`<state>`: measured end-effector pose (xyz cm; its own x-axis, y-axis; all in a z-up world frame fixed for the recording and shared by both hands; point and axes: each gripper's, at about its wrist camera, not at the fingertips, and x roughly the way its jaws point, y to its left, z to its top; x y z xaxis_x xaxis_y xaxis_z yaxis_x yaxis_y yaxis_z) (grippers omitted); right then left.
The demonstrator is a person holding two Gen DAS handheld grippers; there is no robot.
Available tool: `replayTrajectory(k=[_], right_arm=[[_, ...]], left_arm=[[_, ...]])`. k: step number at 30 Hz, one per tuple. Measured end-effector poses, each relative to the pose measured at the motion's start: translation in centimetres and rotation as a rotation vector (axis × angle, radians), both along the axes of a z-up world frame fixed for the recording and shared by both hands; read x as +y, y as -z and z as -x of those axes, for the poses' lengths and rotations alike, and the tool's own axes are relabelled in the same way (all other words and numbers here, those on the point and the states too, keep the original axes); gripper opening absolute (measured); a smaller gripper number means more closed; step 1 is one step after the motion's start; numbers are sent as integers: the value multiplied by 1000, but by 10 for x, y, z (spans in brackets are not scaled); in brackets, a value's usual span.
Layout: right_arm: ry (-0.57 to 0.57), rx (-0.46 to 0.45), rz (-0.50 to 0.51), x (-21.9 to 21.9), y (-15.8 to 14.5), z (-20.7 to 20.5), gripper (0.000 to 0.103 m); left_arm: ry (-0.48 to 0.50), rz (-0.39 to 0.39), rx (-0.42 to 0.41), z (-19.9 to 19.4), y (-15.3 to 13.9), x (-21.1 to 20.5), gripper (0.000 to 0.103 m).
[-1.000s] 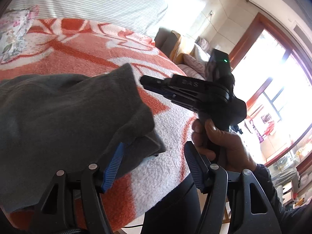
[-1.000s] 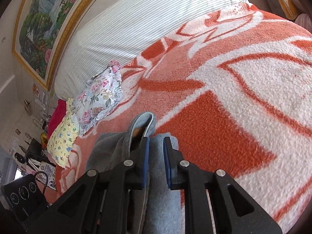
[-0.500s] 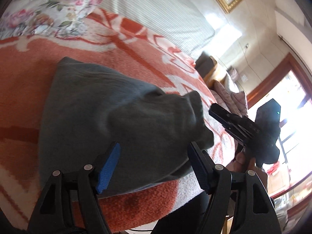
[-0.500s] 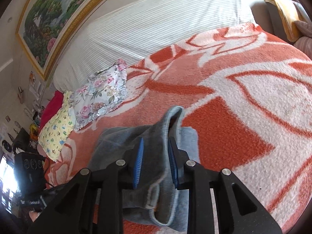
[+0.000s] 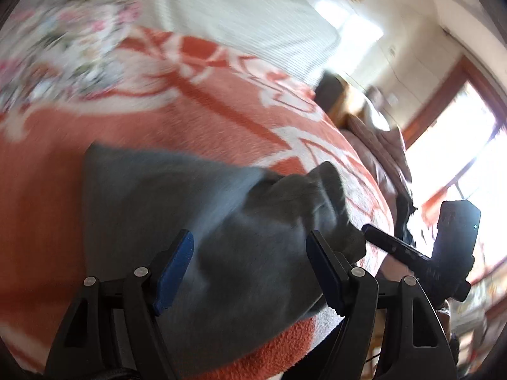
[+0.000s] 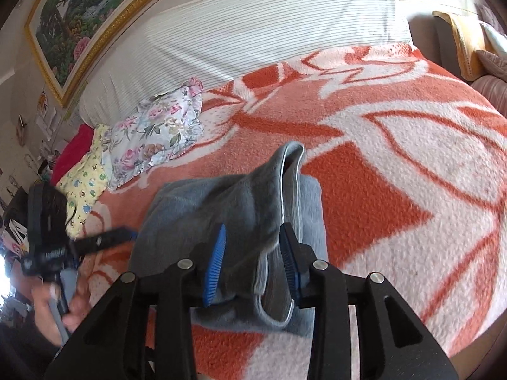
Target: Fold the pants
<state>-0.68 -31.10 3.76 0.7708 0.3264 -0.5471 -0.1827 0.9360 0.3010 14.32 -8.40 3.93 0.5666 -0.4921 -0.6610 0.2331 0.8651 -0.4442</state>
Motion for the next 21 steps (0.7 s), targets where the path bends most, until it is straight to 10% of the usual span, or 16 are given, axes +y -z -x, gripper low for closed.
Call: replayTrajectory(k=[8, 15, 21], right_arm=[[50, 32, 50, 10, 14, 5, 37], [20, 28, 40, 19, 25, 0, 36], [13, 22, 33, 3, 28, 9, 15]], left_arm=[[369, -272, 0, -91, -12, -76, 74], [562, -380, 68, -111, 25, -137, 74], [623, -372, 67, -107, 30, -159, 63]])
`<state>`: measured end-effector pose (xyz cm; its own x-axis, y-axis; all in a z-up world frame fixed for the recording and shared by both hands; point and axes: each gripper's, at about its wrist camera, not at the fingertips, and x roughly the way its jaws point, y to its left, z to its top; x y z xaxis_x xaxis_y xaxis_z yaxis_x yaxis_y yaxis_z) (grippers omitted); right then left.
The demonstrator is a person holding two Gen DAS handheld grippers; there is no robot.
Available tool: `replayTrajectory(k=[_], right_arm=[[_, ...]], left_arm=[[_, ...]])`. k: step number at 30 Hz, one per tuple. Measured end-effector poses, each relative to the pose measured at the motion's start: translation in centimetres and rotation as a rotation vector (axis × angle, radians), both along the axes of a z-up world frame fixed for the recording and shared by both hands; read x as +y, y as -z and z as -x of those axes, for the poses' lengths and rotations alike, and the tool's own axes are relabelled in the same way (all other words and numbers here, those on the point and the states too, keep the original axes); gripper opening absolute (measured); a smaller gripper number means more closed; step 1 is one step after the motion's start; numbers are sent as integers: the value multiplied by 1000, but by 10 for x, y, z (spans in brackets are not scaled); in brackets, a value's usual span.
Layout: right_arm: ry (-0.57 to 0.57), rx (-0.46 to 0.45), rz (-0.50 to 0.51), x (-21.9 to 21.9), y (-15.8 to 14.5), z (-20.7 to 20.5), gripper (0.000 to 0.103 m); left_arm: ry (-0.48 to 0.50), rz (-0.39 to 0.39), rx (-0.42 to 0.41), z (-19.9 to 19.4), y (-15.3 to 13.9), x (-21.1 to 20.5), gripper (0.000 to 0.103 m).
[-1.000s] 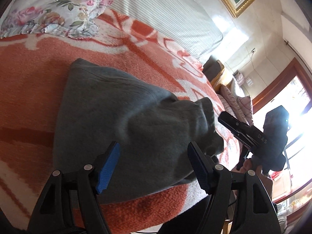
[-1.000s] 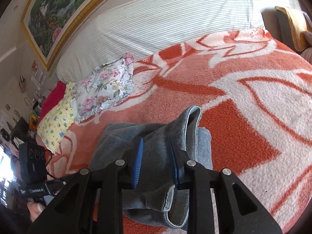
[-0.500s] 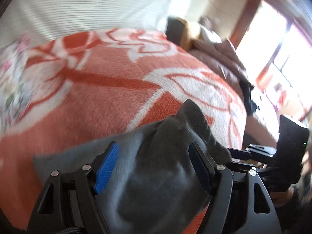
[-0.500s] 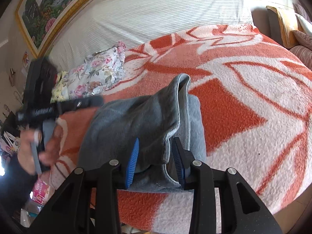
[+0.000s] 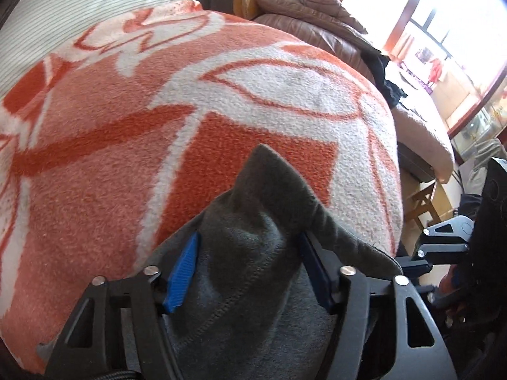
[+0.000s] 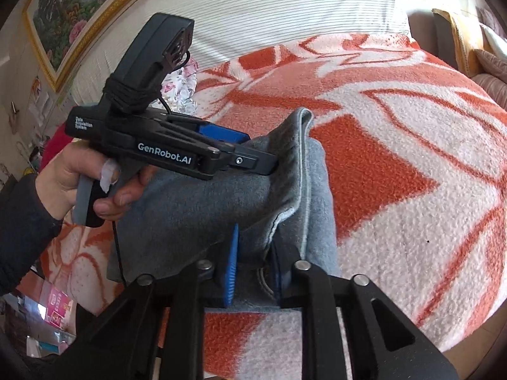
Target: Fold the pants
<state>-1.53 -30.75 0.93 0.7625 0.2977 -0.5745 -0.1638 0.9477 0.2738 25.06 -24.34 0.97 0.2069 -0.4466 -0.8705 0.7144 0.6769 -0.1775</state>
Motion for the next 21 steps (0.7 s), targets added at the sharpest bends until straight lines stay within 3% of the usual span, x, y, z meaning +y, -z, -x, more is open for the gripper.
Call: replayTrajectory(k=[4, 8, 11, 14, 16, 18, 21], right_arm=[[-2, 9, 7, -12, -2, 11, 14], [25, 78, 10, -18, 28, 1, 13], [48, 68, -51, -25, 32, 1, 13], [66, 68, -37, -25, 23, 6, 25], [73, 60, -20, -23, 15, 8, 31], [96, 45, -10, -23, 7, 9, 49], [111, 11, -40, -27, -2, 9, 62]], left_arm=[[32, -14, -19, 2, -3, -16, 64], [0, -40, 1, -3, 23, -29, 75], [-43, 16, 32, -9, 27, -23, 77], [-97, 54, 42, -10, 17, -8, 77], [-137, 43, -4, -5, 6, 4, 75], [-173, 56, -34, 1, -5, 21, 75], [-254, 111, -28, 11, -16, 55, 75]])
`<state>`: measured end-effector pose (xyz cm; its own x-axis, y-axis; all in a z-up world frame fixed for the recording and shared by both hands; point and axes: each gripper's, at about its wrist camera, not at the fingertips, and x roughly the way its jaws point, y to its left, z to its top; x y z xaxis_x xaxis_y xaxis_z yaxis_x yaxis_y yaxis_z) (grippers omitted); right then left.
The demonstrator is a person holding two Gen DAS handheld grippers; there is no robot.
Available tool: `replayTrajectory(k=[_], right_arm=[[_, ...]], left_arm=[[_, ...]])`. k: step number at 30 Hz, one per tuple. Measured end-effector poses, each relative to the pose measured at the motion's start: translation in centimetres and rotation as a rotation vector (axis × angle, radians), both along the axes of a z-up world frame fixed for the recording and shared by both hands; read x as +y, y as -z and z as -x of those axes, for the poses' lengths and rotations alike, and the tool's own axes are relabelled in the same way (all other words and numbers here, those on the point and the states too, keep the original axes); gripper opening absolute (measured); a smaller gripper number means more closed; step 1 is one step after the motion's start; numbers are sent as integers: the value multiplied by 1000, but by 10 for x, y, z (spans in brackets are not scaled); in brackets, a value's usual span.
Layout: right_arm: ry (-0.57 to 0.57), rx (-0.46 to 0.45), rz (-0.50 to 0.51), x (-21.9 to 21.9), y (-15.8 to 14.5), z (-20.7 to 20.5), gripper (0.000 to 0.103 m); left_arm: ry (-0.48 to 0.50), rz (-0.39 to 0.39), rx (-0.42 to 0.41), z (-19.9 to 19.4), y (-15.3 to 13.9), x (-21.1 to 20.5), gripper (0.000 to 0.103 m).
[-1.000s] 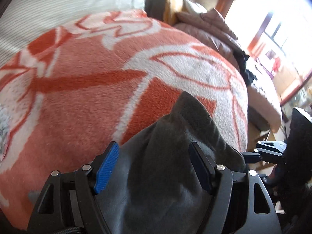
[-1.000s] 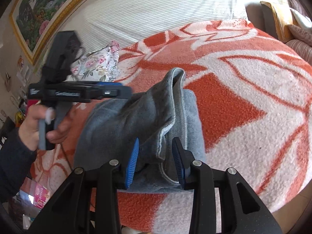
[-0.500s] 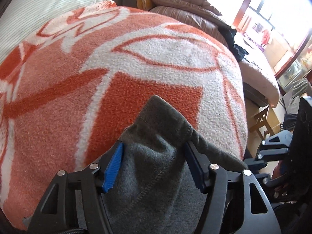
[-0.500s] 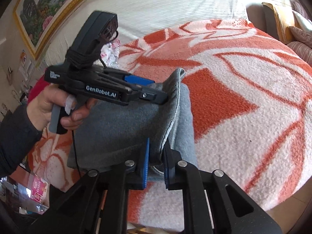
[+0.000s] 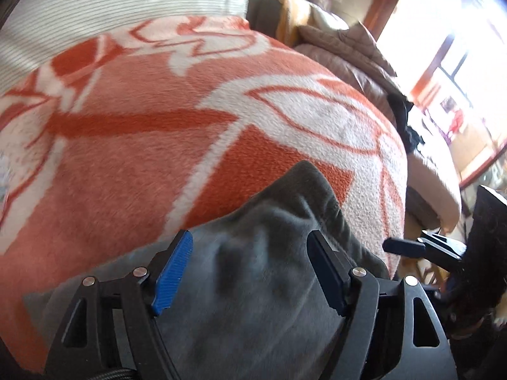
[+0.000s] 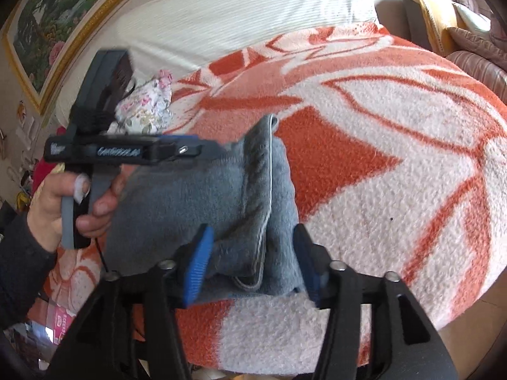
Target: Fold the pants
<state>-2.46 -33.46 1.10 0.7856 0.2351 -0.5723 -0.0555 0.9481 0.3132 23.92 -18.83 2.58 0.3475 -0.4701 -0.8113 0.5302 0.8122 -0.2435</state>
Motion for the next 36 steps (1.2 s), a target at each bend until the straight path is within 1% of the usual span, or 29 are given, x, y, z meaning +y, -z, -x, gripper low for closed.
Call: replayTrajectory(k=[1, 2, 5, 7, 9, 10, 11, 12, 14, 18, 21, 25, 27, 29, 33, 36], right_arm=[[0, -11, -13, -1, -2, -1, 63], [-2, -13, -23, -1, -2, -4, 65], [-7, 4, -43, 0, 1, -16, 67], [-11, 18, -64, 2, 5, -24, 69], [-19, 28, -91, 2, 10, -31, 74], [-23, 32, -99, 3, 12, -34, 75], [-21, 32, -98, 3, 14, -36, 78], [-19, 32, -93, 5, 15, -38, 80], [-16, 36, -88, 4, 18, -42, 81], [-21, 49, -85, 1, 25, -50, 83], [-33, 69, -88, -1, 31, -57, 84], [-81, 74, -133, -3, 38, -66, 86], [-100, 70, -140, -4, 39, -69, 86], [-121, 61, -152, -7, 39, -73, 86], [-158, 72, -203, -12, 44, -79, 85], [-176, 72, -206, -11, 44, -81, 79]], left_arm=[[-22, 12, 2, 3, -2, 9, 75], [-67, 29, 4, 10, -4, 25, 75], [-151, 86, 3, 26, -6, 62, 75], [-228, 107, 5, 40, -4, 89, 76], [-316, 130, 11, 55, 1, 120, 78], [-355, 144, 18, 61, 5, 132, 78], [-413, 175, 35, 69, 11, 150, 78], [-445, 199, 49, 73, 16, 161, 78], [-519, 249, 83, 84, 29, 184, 79], [-606, 276, 126, 99, 51, 207, 79], [-632, 316, 161, 105, 65, 212, 80], [-625, 370, 197, 106, 79, 206, 80], [-620, 369, 202, 103, 85, 201, 80], [-625, 359, 195, 100, 87, 198, 83], [-639, 376, 214, 93, 92, 195, 86], [-631, 381, 211, 86, 88, 188, 86]])
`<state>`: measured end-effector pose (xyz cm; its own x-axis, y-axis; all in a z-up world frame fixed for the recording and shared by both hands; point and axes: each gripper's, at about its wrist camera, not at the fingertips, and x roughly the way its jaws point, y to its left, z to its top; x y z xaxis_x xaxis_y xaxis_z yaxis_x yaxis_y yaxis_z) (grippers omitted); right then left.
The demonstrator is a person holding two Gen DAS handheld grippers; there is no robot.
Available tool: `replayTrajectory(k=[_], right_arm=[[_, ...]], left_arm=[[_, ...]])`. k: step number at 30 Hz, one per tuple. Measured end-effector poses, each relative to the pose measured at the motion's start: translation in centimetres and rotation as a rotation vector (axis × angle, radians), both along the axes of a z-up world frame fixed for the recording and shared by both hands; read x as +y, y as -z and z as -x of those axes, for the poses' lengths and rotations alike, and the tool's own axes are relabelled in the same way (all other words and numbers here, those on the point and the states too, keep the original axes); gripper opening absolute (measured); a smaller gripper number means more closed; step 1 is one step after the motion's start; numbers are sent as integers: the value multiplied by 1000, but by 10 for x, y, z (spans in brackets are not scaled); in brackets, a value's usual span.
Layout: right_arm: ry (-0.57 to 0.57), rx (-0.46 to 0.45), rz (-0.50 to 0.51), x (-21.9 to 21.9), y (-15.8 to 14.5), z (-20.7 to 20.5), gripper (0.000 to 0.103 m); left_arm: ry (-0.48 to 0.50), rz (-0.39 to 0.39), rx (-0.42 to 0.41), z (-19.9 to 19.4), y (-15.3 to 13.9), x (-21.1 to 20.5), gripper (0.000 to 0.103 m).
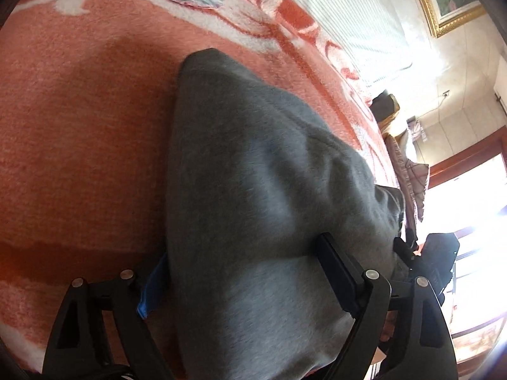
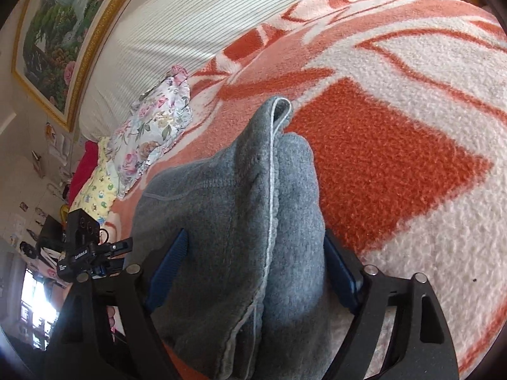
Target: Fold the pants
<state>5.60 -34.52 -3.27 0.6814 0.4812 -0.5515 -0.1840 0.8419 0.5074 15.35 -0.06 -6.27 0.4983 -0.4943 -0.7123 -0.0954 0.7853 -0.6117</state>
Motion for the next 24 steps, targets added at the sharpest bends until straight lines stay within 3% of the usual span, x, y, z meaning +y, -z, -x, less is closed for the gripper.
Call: replayTrajectory(k=[4, 8, 11, 15, 24], right_arm=[[-1, -1, -22, -1, 2, 2, 68], [-11, -25, -48, -3, 2, 9, 51], [7, -34, -65, -3, 0, 13, 42], [19, -45, -64, 0, -8, 18, 35], [-22, -105, -13, 28, -41, 16, 34]], left_arm=[[0, -2, -17, -7, -2, -8, 81], [-28, 23, -73, 1, -5, -7, 39], [-33, 33, -102, 8, -9, -4, 27], [-35, 52, -135, 14, -18, 0, 23], [-62, 56, -197, 27, -43, 22, 22]])
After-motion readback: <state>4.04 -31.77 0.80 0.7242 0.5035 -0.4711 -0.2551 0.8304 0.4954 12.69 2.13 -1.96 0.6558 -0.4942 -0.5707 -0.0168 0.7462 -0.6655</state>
